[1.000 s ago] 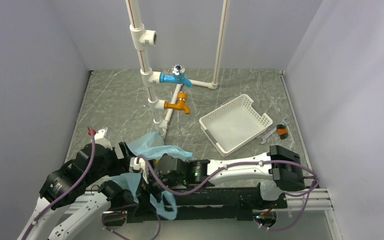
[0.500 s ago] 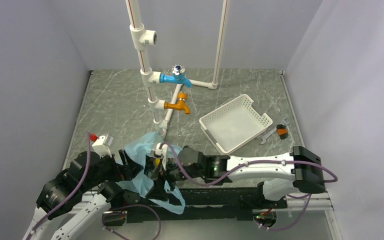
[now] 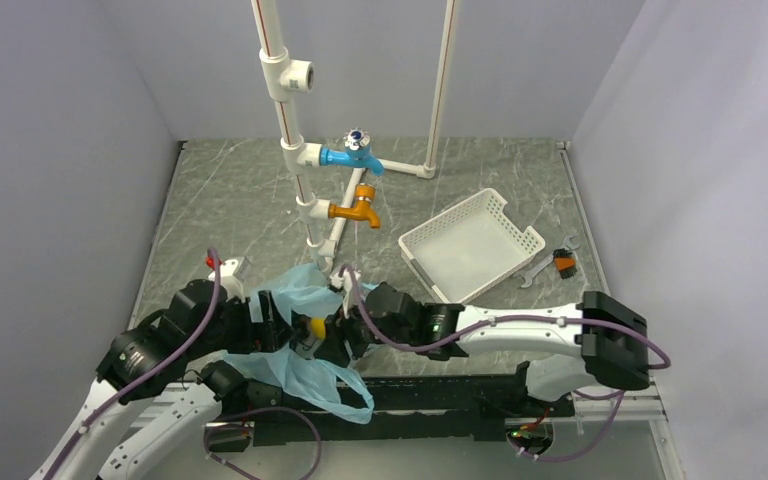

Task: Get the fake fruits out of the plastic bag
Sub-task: Adjust the plastic bag at the center of the board.

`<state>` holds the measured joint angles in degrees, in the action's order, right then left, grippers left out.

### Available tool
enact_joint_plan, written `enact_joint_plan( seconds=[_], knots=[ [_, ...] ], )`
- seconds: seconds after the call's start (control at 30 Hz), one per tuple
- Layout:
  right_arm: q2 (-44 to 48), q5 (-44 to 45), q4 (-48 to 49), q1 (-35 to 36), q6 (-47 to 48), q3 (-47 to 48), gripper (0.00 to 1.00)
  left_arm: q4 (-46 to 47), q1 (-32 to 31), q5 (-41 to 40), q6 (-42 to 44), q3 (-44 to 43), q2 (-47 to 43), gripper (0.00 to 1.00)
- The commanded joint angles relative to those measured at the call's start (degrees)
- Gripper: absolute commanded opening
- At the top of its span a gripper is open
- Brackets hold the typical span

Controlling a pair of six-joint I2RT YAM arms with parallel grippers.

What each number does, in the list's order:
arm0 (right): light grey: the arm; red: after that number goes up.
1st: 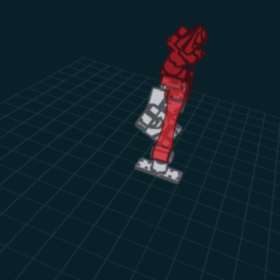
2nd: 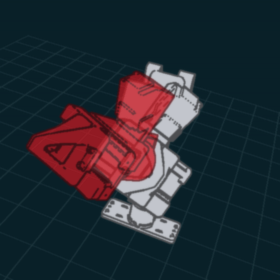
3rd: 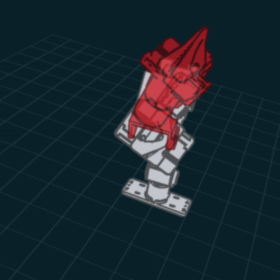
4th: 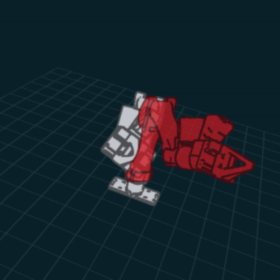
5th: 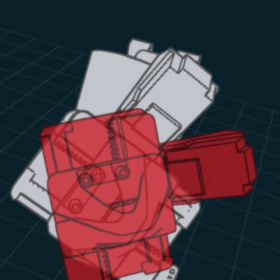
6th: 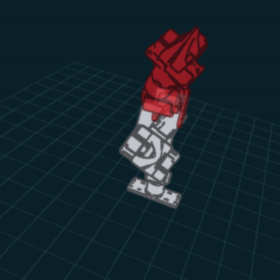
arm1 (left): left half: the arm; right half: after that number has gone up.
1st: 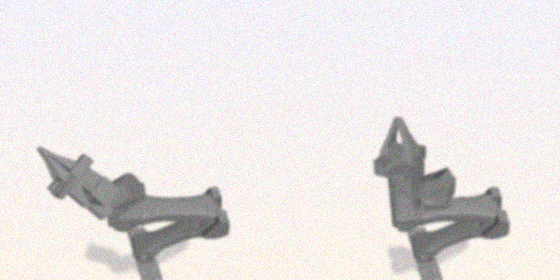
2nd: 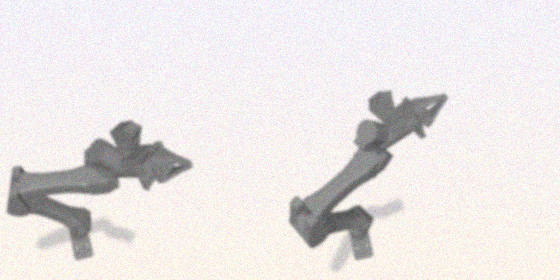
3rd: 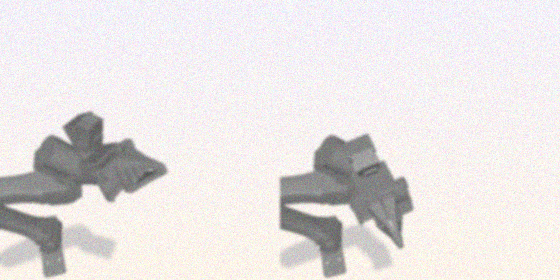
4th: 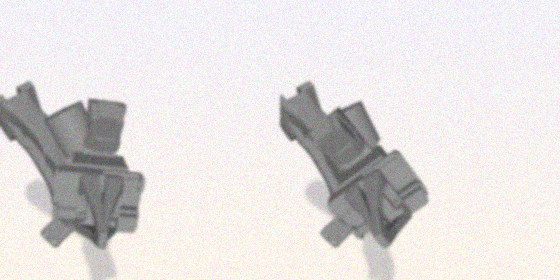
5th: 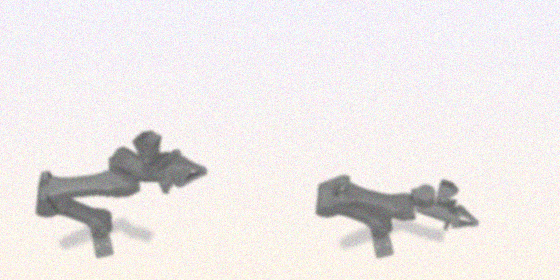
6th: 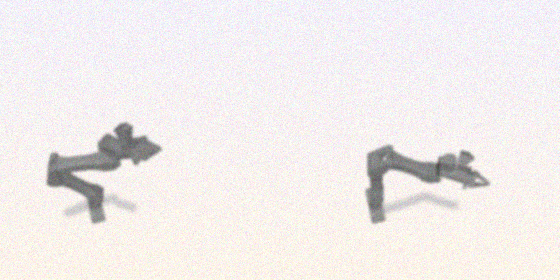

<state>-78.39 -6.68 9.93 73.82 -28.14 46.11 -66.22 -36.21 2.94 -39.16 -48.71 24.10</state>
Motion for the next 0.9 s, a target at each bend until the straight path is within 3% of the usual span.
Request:
enact_joint_plan(
  seconds=[0.0, 0.2, 0.3, 0.43, 0.57, 0.7, 0.8, 0.87],
  knots=[
    [-5.28, 3.21, 3.97, 3.59, -0.34, 0.62, 0.52, 1.34, -0.08, -2.76, 0.76, -1.55, 2.61, 0.87],
    [-11.3, 8.32, 7.42, 11.05, 0.85, 0.54, 0.39, 4.05, -0.07, -6.19, 0.05, 1.05, 5.82, 0.34],
    [-13.19, 7.11, 8.94, 11.97, -0.38, -0.26, 0.35, 3.31, -0.05, -7.48, 0.23, 2.44, 6.93, 0.15],
    [-13.83, 8.11, 9.08, 11.9, -0.65, -2.08, 0.35, 2.88, -0.09, -6.76, 0.8, 4.35, 6.87, 0.0],
    [-8.35, 14.92, 4.36, 10.76, 1.25, -2.58, 0.44, 3.78, -0.04, -5.3, 1.61, 5.09, 4.94, 0.0],
    [-1.06, 19.91, 1.24, 8.62, 3.75, -4.14, 0.66, 4.76, -0.04, -3.53, 1.8, 6.51, 3.23, 0.0],
    [2.89, 20.04, 0.54, 6.64, 3.89, -4.67, 0.77, 4.68, -0.05, -3.47, 1.8, 6.9, 3.19, 0.0],
    [4.49, 18.99, 3.1, 5.94, 3.86, -5.84, 0.79, 4.83, -0.02, -3.47, 1.85, 6.97, 3.09, 0.0]
  ],
)
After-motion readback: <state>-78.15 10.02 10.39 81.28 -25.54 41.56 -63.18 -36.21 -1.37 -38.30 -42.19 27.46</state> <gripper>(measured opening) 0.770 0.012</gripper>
